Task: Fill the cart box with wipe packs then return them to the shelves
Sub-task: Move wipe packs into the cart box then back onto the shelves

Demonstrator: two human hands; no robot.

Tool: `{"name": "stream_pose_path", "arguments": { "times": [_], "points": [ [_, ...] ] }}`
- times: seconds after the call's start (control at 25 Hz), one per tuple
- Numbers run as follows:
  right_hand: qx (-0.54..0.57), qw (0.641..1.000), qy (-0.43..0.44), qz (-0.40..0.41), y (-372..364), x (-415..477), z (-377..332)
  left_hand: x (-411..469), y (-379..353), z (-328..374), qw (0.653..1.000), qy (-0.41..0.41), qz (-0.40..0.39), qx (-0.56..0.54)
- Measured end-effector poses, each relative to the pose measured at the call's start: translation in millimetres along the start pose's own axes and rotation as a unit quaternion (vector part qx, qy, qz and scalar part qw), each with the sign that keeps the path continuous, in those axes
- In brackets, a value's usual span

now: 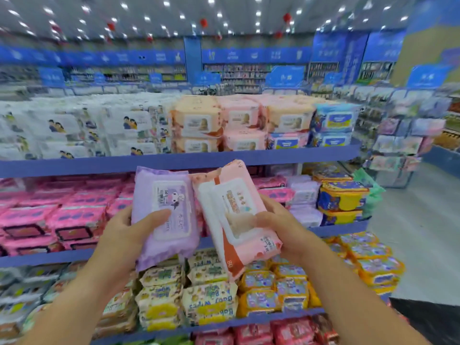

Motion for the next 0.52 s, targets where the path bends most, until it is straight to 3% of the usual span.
{"name": "stream_pose_path", "arguments": {
  "times": [0.24,0.36,0.52],
  "points": [
    [-0.061,0.998,-0.018,-0.014,90,8,-51,26,-84,7,1.0,-0.007,0.021,0.004],
    [-0.151,0.988,0.0,-0.035,117,25,-89,38,-97,1,1.0,0.006,0.031,0.004],
    [-0.398,0.917,0.023,-0.012,133,84,-177,62,-94,-22,0.998,0.024,0.044,0.045]
  ]
}}
Point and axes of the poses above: each hand's wrist, its own x-axis towards the middle knuckle, its own y-axis out of the back of the hand, z = x × y, the point moved 3 cm from there along x, towards the middle knuckle, and after that the axes turned 10 degrees about -y, right-handed, at the moved point
